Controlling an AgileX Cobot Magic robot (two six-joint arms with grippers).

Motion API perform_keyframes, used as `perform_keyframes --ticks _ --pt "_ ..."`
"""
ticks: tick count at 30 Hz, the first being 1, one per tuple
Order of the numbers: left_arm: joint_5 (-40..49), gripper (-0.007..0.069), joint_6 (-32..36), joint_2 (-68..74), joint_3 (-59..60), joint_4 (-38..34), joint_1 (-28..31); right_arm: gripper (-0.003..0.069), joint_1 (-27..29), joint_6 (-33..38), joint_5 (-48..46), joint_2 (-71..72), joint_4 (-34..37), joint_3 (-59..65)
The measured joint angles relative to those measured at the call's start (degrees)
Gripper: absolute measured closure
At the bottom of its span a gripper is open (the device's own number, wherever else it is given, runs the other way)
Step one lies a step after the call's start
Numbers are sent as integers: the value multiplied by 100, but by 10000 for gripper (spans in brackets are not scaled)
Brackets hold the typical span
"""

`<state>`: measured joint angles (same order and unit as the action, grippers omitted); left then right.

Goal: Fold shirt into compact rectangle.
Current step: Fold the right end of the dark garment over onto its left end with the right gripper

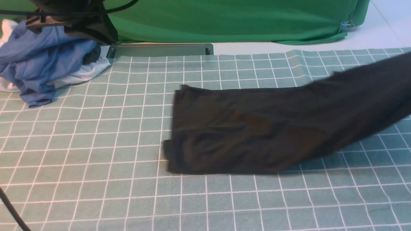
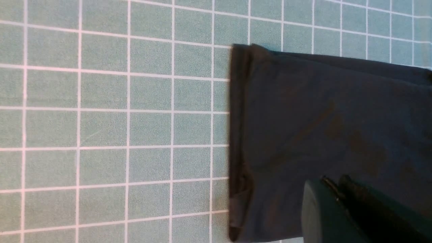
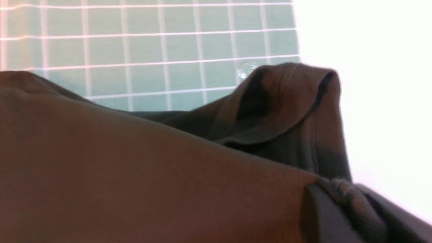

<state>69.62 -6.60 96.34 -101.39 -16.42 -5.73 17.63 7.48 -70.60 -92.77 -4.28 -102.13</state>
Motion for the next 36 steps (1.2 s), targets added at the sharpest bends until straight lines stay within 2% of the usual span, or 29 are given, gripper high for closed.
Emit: perform_keyframes --ticks 4,8,10,14,23,24,29,36 --pt "0 589 -50 0 0 1 0 565 0 6 6 -6 143 -96" --pt "0 589 -50 0 0 32 0 565 -226 -138 6 -6 349 -96" --pt "5 589 -50 0 0 138 0 565 -489 -414 6 -6 671 -96" --pt "5 589 -50 0 0 374 0 565 -1265 -988 12 -19 1238 -98" --pt "-226 589 -62 0 0 573 0 565 -3251 -1779 385 -665 1425 -119" --pt "-226 589 -62 0 0 573 0 565 -3251 -1796 385 -665 1425 -119" --pt "-271 589 -143 0 0 584 0 565 -4215 -2027 802 -1356 1425 -119" --pt "-271 589 -184 0 0 584 0 565 -4965 -2060 1461 -2111 1419 -119"
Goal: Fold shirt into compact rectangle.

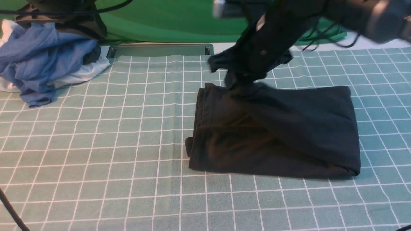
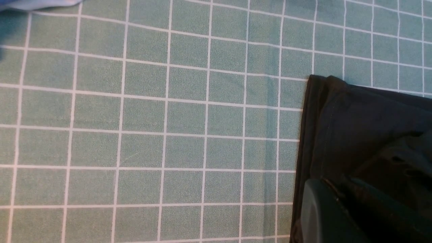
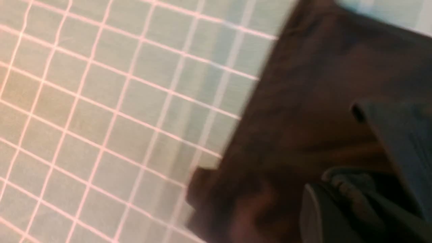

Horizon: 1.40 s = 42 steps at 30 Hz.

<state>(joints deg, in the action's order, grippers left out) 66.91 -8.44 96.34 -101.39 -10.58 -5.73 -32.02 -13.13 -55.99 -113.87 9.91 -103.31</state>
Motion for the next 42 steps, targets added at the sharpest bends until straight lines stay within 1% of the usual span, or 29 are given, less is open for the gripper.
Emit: perform_keyframes --ticks 3,5,10,11,13,14,15,16,17,18,20,21,22,24,25,28,31,33,37,39,42 --pt "0 589 -8 0 0 0 0 555 -180 0 406 -261 0 0" --pt "0 589 -8 0 0 0 0 529 -271 0 683 -445 0 0" --pt "0 589 -8 0 0 0 0 306 -390 -109 801 -604 27 -8" --pt "0 589 -8 0 0 0 0 227 -390 -123 649 -592 31 -56" --pt "0 589 -8 0 0 5 0 177 -377 -123 495 -560 31 -135" --pt "0 589 -8 0 0 5 0 119 -348 -123 155 -512 24 -274" --pt "0 589 -12 0 0 5 0 106 -321 -107 11 -482 24 -378" --pt "-4 589 -19 0 0 5 0 98 -265 -31 -370 -405 24 -580" --pt "-12 589 -31 0 0 5 0 109 -209 34 -660 -349 24 -743" --pt "-22 589 -33 0 0 5 0 138 -140 110 -931 -294 24 -909" --pt "-23 589 -49 0 0 -2 0 223 -11 205 -1159 -209 24 -1091" --pt "-23 589 -55 0 0 -1 0 251 22 224 -1188 -171 24 -1121" --pt "-23 589 -54 0 0 -13 0 403 160 270 -1265 -103 24 -1185" --pt "-25 589 -55 0 19 -25 0 540 296 373 -1308 -82 3 -1145" --pt "-23 589 -55 0 34 -40 0 581 341 397 -1307 -82 -10 -1054" --pt "47 589 -60 43 39 -52 0 624 382 514 -1336 -157 -69 -625" --pt "89 589 -66 96 42 -55 0 627 382 527 -1214 -335 -118 -211" --pt "125 589 -72 164 42 -82 0 627 382 533 -890 -528 -118 -28" --pt "217 589 -88 290 42 -208 0 627 382 533 137 -1003 34 54" --pt "228 589 -95 382 42 -342 0 627 382 533 963 -1275 289 76" --pt "265 589 -95 470 42 -483 0 624 387 533 1561 -1391 428 83"
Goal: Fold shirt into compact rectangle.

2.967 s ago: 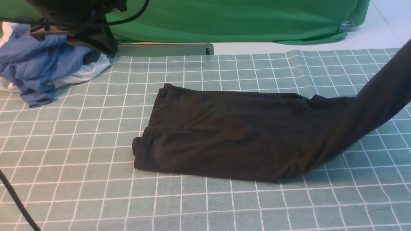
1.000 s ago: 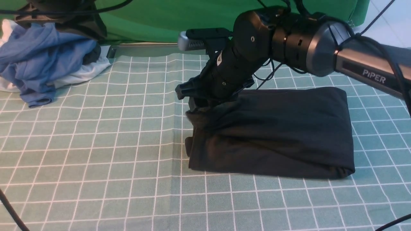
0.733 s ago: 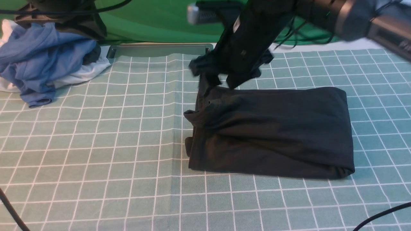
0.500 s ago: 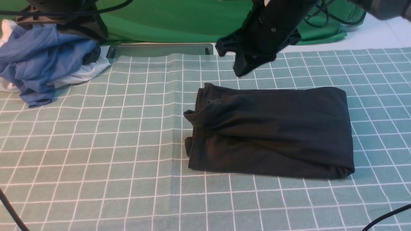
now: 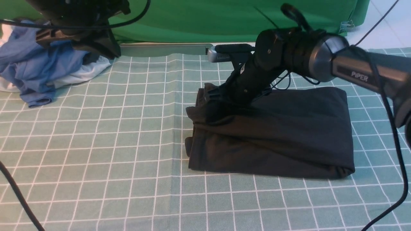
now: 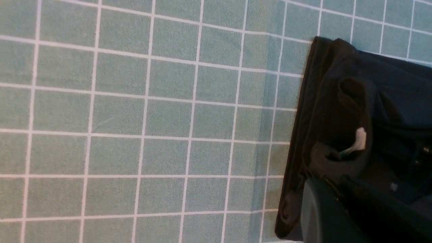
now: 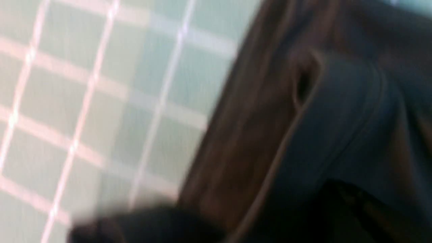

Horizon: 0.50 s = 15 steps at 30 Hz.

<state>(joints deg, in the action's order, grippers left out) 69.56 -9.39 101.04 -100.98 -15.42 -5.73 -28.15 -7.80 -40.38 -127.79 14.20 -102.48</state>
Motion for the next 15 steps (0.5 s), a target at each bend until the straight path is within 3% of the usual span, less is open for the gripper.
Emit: perform_keyframes --ticks 4,8,12,15 --pt "-1 589 0 99 0 -5 0 621 75 23 -43 57 35 -205" --pt "-1 589 0 135 0 -3 0 620 301 334 -903 329 35 -702" --pt "-1 589 0 140 5 -532 0 620 653 780 -2422 891 8 -1232" --pt "-13 589 152 135 124 -1126 -100 620 868 896 -2798 1426 -111 -1162"
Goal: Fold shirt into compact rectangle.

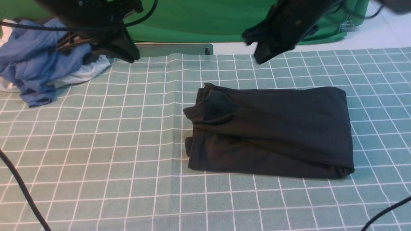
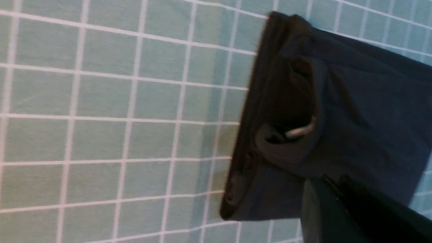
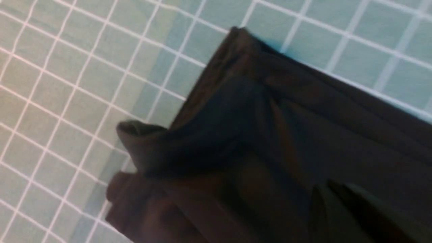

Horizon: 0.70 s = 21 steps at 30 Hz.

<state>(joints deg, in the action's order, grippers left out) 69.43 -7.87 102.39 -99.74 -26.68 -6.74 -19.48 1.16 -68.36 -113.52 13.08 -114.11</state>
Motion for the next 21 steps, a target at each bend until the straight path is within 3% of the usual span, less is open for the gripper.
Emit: perform_keyframes --ticks 5,11,14,17,21 --pt "-14 589 177 6 394 -230 -410 620 108 76 -84 816 -61 569" --pt "-1342 589 270 316 841 -509 -1193 620 108 409 -149 1658 -160 1993" --pt "-1459 589 483 621 849 -507 -1417 620 108 417 -149 1754 -366 2523" --pt "-1478 589 644 1077 860 -185 -1656 620 108 299 -111 1805 -728 3338" --pt "-1411 589 102 1701 904 794 -1735 620 171 127 312 1819 -901 4387"
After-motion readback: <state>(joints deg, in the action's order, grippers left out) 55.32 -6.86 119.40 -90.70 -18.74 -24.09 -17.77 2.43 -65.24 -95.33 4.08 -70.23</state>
